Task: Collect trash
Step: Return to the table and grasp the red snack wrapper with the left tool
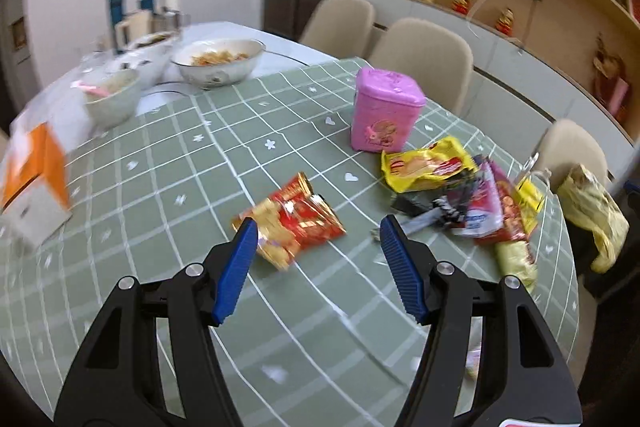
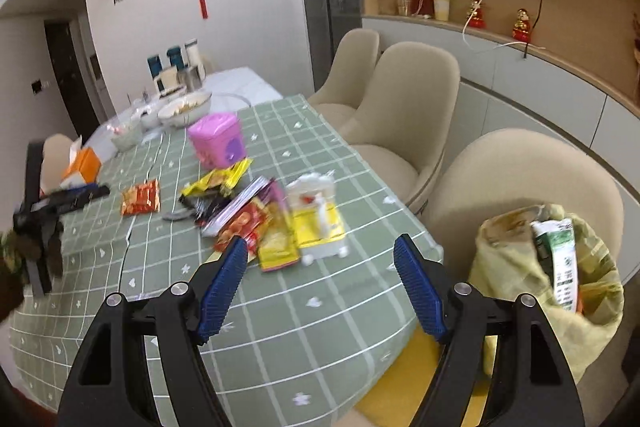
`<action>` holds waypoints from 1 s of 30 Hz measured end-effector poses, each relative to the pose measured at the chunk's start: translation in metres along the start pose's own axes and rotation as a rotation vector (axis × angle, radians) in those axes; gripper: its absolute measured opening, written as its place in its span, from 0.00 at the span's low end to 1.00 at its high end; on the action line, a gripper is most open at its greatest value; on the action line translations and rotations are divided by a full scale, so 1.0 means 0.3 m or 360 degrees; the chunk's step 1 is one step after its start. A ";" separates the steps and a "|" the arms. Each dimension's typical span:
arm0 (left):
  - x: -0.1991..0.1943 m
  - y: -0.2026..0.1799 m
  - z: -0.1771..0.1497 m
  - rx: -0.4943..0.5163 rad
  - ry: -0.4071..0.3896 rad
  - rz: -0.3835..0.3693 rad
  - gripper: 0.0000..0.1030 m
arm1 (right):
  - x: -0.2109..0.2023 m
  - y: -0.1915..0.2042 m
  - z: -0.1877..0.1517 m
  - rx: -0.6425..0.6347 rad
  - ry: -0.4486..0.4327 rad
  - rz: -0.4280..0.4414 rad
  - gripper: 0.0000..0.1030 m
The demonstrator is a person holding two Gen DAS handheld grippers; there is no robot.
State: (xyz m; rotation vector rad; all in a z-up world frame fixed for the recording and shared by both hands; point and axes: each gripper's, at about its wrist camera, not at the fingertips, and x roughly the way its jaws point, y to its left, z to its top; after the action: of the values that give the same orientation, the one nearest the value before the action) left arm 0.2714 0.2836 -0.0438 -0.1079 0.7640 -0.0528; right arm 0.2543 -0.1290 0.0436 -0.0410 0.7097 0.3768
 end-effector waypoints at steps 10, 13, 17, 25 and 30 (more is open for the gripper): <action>0.296 0.093 0.021 0.0100 0.0285 -0.0161 0.58 | 0.080 0.140 -0.119 -0.0121 0.0211 -0.0056 0.70; 0.263 0.041 -0.009 0.0126 0.0314 -0.0244 0.58 | 0.098 0.155 -0.133 -0.0106 0.0231 -0.0055 0.70; 0.224 -0.047 -0.059 0.0127 0.0353 -0.0227 0.50 | 0.132 0.165 -0.142 -0.0039 0.0272 -0.0035 0.70; 0.139 -0.144 -0.135 0.0018 0.0402 -0.0170 0.11 | 0.163 0.270 -0.175 -0.0177 0.0354 0.0317 0.70; 0.038 -0.134 -0.164 -0.0148 0.0345 -0.0200 0.09 | 0.198 0.425 -0.219 -0.0579 0.0357 0.0362 0.70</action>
State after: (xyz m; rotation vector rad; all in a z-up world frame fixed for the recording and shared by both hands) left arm 0.2451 0.2387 -0.0823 -0.2416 0.9755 -0.1506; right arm 0.2094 -0.0016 -0.0330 -0.3536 0.8624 0.7246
